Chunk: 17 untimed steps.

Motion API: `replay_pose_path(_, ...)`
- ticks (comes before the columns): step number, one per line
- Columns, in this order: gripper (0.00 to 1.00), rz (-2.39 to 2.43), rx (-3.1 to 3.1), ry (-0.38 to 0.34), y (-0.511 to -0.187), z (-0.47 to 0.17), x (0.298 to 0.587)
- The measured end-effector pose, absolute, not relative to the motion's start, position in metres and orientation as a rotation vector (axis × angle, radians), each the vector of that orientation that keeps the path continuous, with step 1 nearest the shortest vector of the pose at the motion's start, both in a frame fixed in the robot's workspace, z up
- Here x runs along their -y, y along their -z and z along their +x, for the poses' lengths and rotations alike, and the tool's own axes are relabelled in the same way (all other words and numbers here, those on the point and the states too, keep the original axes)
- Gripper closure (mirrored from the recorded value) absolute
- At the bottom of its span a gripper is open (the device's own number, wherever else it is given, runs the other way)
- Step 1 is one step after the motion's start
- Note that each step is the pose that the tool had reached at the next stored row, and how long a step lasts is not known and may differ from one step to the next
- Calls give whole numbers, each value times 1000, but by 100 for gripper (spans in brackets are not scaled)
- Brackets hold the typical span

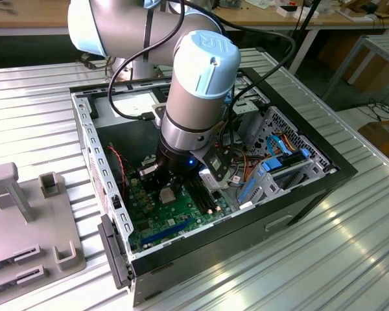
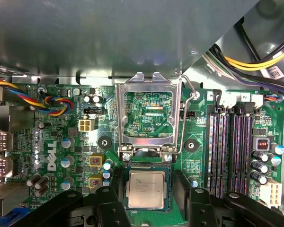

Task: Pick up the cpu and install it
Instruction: 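Place the cpu into insertion slot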

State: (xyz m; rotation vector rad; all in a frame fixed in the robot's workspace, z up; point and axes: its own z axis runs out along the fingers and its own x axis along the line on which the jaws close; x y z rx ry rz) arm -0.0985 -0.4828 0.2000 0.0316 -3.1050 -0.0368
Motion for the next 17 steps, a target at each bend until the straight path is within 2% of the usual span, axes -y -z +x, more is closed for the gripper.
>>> replay_pose_path(17, 45, 32, 3101, 37, -224, -98, 483)
